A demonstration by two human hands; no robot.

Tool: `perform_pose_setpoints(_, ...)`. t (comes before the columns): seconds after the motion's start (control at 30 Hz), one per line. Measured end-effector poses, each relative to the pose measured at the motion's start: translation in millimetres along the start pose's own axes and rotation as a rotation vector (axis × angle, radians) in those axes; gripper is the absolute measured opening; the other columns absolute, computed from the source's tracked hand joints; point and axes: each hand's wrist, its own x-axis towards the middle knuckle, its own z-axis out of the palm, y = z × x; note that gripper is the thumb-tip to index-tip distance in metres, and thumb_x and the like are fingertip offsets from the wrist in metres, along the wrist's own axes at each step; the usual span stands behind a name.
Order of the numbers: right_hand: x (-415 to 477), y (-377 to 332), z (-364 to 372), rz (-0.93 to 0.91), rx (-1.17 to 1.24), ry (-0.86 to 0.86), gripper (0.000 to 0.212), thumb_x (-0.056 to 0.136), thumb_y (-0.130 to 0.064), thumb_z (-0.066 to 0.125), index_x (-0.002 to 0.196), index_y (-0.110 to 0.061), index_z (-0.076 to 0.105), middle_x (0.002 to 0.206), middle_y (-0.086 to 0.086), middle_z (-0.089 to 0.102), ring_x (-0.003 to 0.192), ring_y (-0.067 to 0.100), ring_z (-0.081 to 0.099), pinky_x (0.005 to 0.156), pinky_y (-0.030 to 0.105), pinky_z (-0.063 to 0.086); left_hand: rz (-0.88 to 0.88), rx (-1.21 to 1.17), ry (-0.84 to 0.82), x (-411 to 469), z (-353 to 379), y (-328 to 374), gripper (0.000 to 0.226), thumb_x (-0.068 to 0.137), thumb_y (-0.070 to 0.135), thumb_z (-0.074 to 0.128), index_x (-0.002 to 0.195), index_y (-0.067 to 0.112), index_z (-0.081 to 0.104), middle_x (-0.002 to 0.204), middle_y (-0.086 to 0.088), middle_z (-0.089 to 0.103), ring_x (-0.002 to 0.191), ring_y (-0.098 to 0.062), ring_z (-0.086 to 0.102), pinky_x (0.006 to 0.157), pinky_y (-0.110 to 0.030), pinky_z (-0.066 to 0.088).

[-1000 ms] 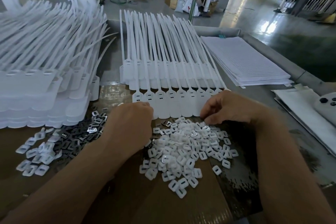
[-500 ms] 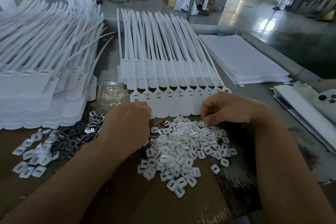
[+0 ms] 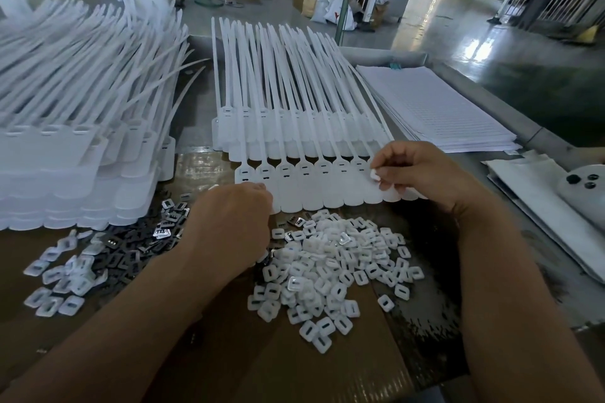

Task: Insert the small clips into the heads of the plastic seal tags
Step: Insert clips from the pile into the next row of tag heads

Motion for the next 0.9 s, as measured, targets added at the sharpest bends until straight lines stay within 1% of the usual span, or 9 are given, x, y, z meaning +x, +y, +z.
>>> perform_pose_setpoints(0.07,3.0,4.5,-2.8,-0.014,-0.015,0.151,0.024,0.084,0.005,0.057,0.076,-0.018,0.061,0.058,-0.011,0.063,0.053,-0.002,0.055,0.049,0.01,0.04,0.001,-0.004,-0.013,0.5,0.1,-0.2,0.028,0.083,0.008,0.044,0.104,0.017,0.06,0.105,0.004,0.063,0.091,-0.013,0.06,0.079,-0.023,0.048)
perform_pose_setpoints(0.17,7.6,13.9,-8.6,-0.003,-0.006,0.385,0.026,0.085,0.005,0.055,0.075,-0.018,0.06,0.068,-0.008,0.059,0.051,-0.003,0.051,0.047,0.007,0.039,0.004,0.0,0.011,-0.5,0.2,-0.1,0.03,0.083,0.007,0.042,0.103,0.018,0.061,0.104,0.005,0.063,0.088,-0.012,0.061,0.073,-0.021,0.046)
perform_pose_setpoints(0.23,10.7,21.4,-13.3,0.04,-0.003,0.481,0.019,0.086,0.001,0.056,0.08,-0.016,0.062,0.072,-0.006,0.059,0.055,-0.003,0.052,0.052,0.011,0.041,0.002,-0.001,0.009,-1.1,-0.4,0.3,0.03,0.084,0.007,0.042,0.104,0.018,0.061,0.104,0.005,0.063,0.088,-0.012,0.061,0.074,-0.021,0.047)
perform_pose_setpoints(0.3,14.0,28.6,-16.8,0.098,-0.013,0.531,0.014,0.087,-0.004,0.057,0.082,-0.016,0.062,0.074,-0.007,0.059,0.063,0.002,0.051,0.06,0.017,0.04,-0.003,0.003,0.0,-0.9,-1.0,0.4,0.028,0.084,0.008,0.043,0.104,0.018,0.06,0.103,0.005,0.063,0.088,-0.013,0.061,0.074,-0.022,0.049)
perform_pose_setpoints(0.47,21.6,39.4,-16.9,0.174,-0.015,0.56,0.012,0.088,-0.004,0.055,0.086,-0.013,0.063,0.074,-0.007,0.058,0.067,0.004,0.05,0.059,0.017,0.037,-0.004,-0.002,-0.015,-1.6,-2.2,-0.1,0.024,0.083,0.009,0.046,0.101,0.018,0.059,0.101,0.005,0.063,0.086,-0.012,0.06,0.073,-0.021,0.049)
perform_pose_setpoints(0.57,23.2,41.1,-15.9,0.178,-0.072,0.538,0.013,0.087,-0.005,0.056,0.083,-0.016,0.062,0.072,-0.01,0.058,0.067,0.004,0.05,0.057,0.017,0.035,-0.002,0.006,-0.016,-0.9,-2.1,0.1,0.027,0.083,0.01,0.046,0.106,0.018,0.059,0.104,0.006,0.063,0.089,-0.012,0.06,0.074,-0.022,0.049)
perform_pose_setpoints(0.67,23.8,41.3,-14.6,0.17,-0.114,0.512,0.014,0.087,-0.005,0.057,0.082,-0.017,0.062,0.076,-0.008,0.058,0.07,0.004,0.05,0.058,0.016,0.035,0.002,0.007,-0.021,-0.4,-2.7,-0.3,0.026,0.083,0.01,0.046,0.104,0.018,0.058,0.1,0.007,0.062,0.086,-0.012,0.06,0.071,-0.021,0.047)
perform_pose_setpoints(0.8,24.0,40.5,-13.3,0.182,-0.14,0.459,0.013,0.088,-0.003,0.056,0.086,-0.013,0.062,0.083,-0.001,0.059,0.078,0.01,0.051,0.069,0.021,0.036,0.019,0.025,-0.005,0.2,-2.2,-0.8,0.023,0.085,0.011,0.044,0.102,0.019,0.057,0.1,0.007,0.061,0.084,-0.011,0.059,0.068,-0.019,0.044)
perform_pose_setpoints(0.9,24.4,39.0,-13.4,0.176,-0.143,0.438,0.013,0.089,-0.002,0.055,0.086,-0.012,0.062,0.077,-0.004,0.057,0.07,0.004,0.049,0.06,0.015,0.035,0.025,0.032,-0.005,1.0,-1.9,-1.4,0.023,0.085,0.012,0.045,0.102,0.019,0.057,0.101,0.007,0.061,0.086,-0.01,0.06,0.069,-0.018,0.044)
